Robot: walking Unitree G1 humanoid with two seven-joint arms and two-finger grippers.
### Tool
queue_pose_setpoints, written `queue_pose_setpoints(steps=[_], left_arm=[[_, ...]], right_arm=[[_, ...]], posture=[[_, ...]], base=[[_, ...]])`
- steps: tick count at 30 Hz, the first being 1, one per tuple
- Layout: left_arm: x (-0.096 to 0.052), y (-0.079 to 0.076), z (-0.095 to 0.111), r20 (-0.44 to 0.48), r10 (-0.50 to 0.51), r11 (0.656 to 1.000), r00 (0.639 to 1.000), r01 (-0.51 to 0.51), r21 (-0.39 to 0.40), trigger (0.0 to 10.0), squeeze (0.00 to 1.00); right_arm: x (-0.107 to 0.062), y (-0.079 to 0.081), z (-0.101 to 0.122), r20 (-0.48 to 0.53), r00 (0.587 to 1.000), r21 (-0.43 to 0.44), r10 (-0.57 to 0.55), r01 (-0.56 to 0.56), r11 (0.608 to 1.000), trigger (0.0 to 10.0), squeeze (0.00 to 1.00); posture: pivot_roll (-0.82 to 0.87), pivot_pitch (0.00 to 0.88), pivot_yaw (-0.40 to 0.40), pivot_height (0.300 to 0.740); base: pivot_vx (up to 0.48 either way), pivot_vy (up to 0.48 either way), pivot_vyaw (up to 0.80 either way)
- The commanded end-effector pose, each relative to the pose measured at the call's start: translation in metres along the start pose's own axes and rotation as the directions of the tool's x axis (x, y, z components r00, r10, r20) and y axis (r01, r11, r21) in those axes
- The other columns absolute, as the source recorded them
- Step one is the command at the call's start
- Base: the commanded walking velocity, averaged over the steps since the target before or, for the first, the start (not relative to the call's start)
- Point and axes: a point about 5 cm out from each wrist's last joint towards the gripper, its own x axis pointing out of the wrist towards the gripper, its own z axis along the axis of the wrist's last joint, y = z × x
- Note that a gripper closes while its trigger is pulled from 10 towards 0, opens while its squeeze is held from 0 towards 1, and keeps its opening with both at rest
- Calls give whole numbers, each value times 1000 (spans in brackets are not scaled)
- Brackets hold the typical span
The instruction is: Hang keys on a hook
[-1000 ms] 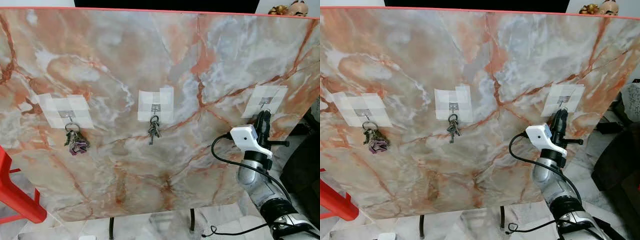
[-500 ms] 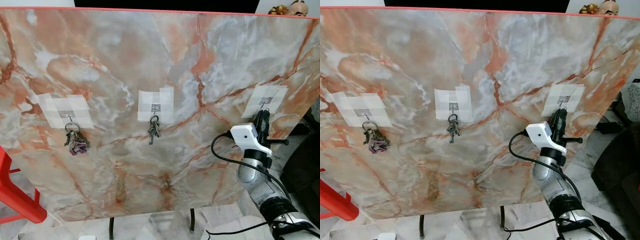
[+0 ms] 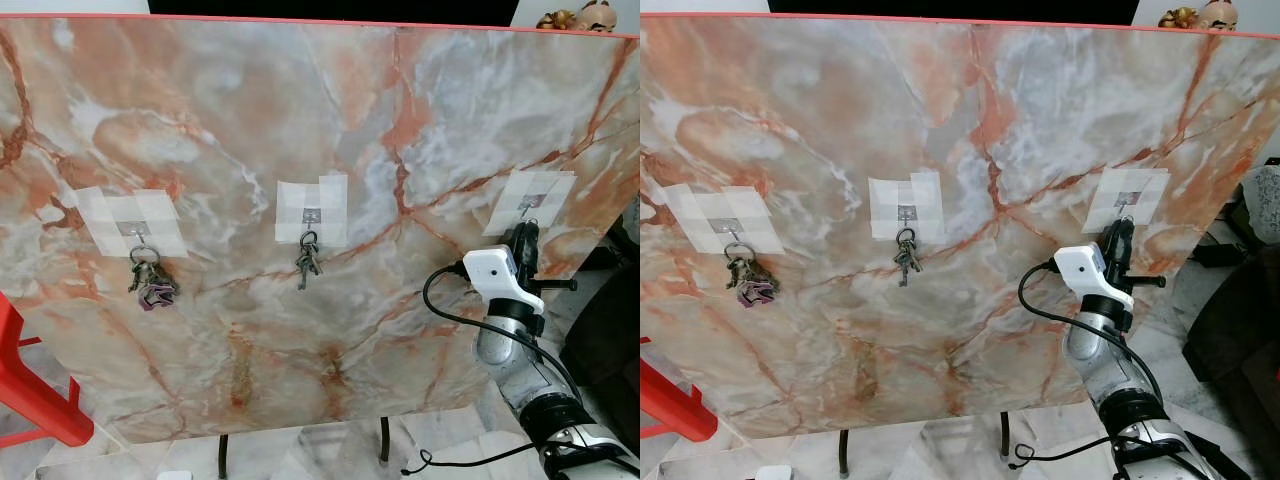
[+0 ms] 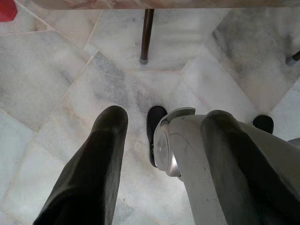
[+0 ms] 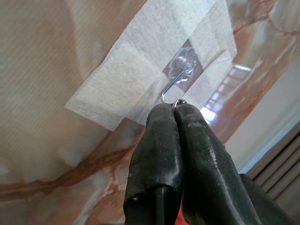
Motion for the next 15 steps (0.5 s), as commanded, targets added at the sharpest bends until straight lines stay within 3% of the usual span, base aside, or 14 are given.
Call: queue_pose_setpoints(steps=[1, 15], left_arm=[[-1, -5, -7, -33, -25, 1000, 999, 25, 13, 10000, 0], [-1, -5, -7, -33, -23, 1000, 999, 23, 15, 10000, 0]], right_arm=[[5, -2, 1, -15, 1000, 15, -9, 9, 1000, 10000, 0], [3, 2, 1, -24, 999, 42, 30, -29, 999, 10000, 0]], posture=[[22, 0, -78, 740], [22, 0, -79, 740]], base=[[0, 0, 0], [0, 0, 0]])
